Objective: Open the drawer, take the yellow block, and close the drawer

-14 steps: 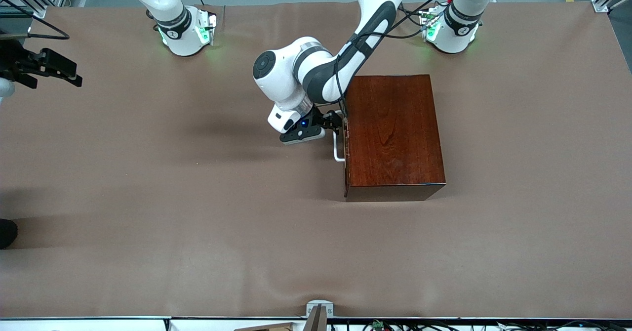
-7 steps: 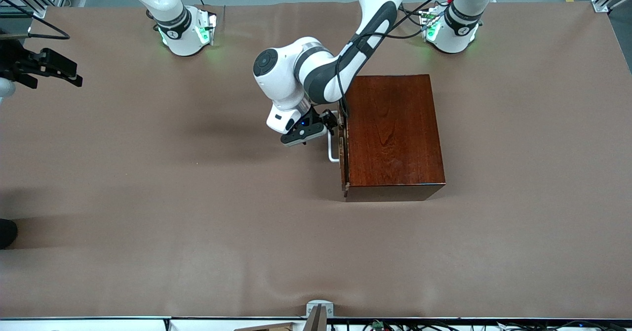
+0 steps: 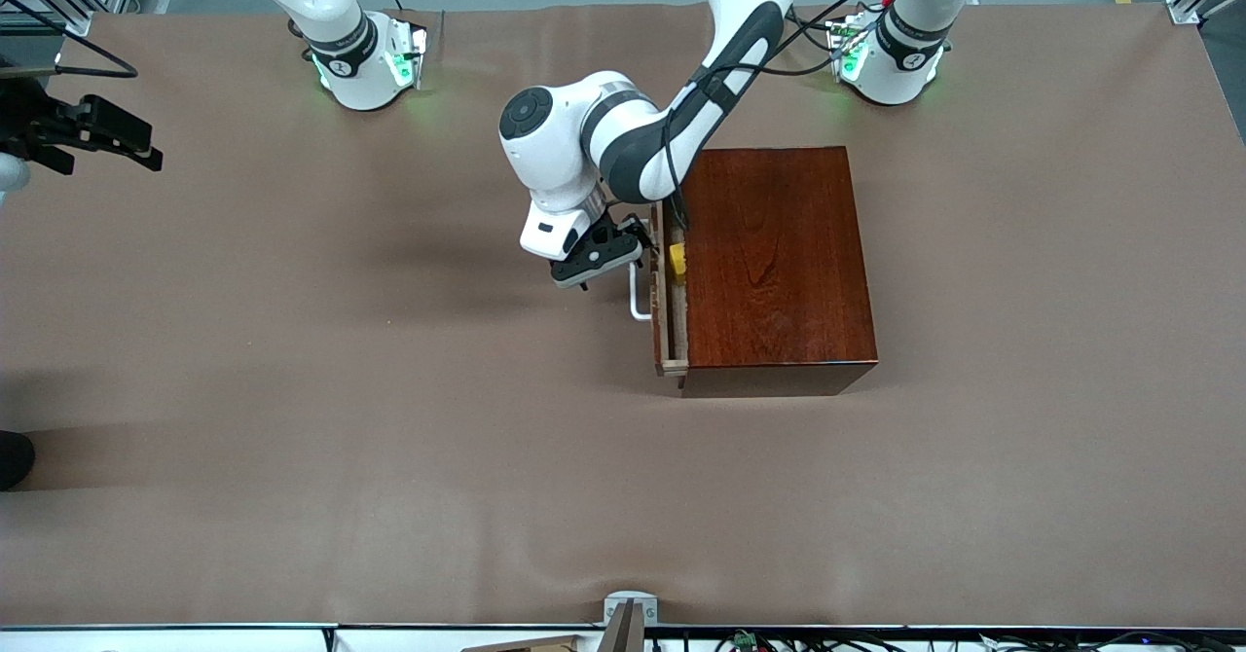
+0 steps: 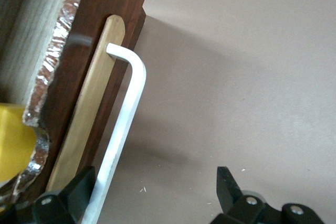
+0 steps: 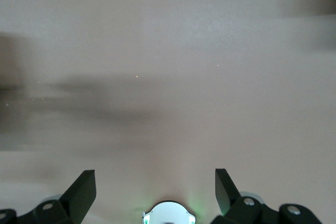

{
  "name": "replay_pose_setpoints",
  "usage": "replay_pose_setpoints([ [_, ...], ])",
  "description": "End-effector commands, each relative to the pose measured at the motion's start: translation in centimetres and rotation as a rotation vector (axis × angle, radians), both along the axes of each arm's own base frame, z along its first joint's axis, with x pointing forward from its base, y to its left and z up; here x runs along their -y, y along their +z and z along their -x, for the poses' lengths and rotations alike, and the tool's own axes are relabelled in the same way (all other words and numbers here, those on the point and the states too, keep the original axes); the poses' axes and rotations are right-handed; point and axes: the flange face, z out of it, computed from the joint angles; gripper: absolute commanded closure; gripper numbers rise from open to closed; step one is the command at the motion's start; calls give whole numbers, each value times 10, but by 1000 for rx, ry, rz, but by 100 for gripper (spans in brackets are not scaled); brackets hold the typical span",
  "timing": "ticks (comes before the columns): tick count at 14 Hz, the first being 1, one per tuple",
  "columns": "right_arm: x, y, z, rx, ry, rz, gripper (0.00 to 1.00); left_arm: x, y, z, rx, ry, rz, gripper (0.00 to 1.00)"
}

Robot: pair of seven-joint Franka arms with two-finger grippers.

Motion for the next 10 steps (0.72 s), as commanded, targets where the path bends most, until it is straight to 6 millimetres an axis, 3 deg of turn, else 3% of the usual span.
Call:
replay_pose_setpoints([
  [1,0,6,6,12,5,-9,0,54,-29,20,35,24,268,0],
  [10,2,5,7,6,-1,-15,0,73,-27,32,55,49,388,0],
])
